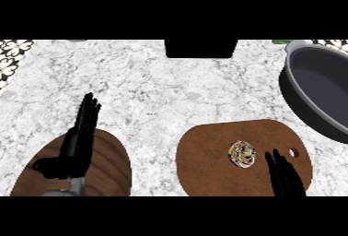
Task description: Pick the cupcake from the cutting board and place it in the pot
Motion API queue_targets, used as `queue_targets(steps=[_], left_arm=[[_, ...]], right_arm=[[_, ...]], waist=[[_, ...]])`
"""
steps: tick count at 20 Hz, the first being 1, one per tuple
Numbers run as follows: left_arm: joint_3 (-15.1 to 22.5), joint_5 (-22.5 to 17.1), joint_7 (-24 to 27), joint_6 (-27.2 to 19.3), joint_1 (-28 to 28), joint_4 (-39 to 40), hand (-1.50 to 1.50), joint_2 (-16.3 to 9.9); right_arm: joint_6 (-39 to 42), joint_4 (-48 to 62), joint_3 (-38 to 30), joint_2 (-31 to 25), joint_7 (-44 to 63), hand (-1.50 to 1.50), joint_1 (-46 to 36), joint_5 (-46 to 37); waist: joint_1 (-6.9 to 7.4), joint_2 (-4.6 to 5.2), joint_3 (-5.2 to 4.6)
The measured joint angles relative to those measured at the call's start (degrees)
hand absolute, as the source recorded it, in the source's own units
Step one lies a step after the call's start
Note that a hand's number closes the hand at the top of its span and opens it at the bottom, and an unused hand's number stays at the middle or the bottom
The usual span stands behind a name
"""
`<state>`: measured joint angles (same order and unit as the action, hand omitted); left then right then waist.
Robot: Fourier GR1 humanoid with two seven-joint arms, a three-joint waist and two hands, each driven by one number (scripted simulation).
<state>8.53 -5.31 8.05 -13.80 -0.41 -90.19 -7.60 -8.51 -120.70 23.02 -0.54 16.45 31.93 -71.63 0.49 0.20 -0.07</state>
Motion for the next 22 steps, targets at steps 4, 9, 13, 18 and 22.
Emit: queue_targets(steps=[4, 9, 13, 18, 22], left_arm=[[0.4, 0.9, -0.1, -0.2, 0.6, -0.4, 0.0, 0.8], [-1.5, 0.7, -0.3, 1.3, 0.2, -0.2, 0.0, 0.8], [-2.0, 1.4, -0.2, 1.7, 0.3, 0.3, 0.0, 1.4], [-2.4, 1.9, -0.2, 2.6, 1.6, -0.5, 0.0, 2.0], [-3.2, 2.2, -0.3, 2.9, 0.7, -0.1, 0.0, 2.4]], right_arm=[[3.0, 5.0, -1.9, 0.3, 3.6, -1.5, -6.2, 1.2], [1.2, 10.3, -1.7, -0.3, 4.4, -1.5, -9.2, 2.6], [-0.2, 14.3, -2.3, -0.1, 5.2, -1.5, -12.1, 2.6], [-2.1, 17.7, -2.4, -0.6, 6.3, -1.5, -14.5, 3.1], [-3.7, 21.6, -2.8, -0.5, 6.7, -1.5, -17.3, 4.0]], waist=[[-0.22, -0.11, 0.04], [-0.46, -0.19, 0.07], [-0.49, -0.21, 0.06], [-0.54, -0.31, -0.05], [-0.6, -0.44, -0.25]])
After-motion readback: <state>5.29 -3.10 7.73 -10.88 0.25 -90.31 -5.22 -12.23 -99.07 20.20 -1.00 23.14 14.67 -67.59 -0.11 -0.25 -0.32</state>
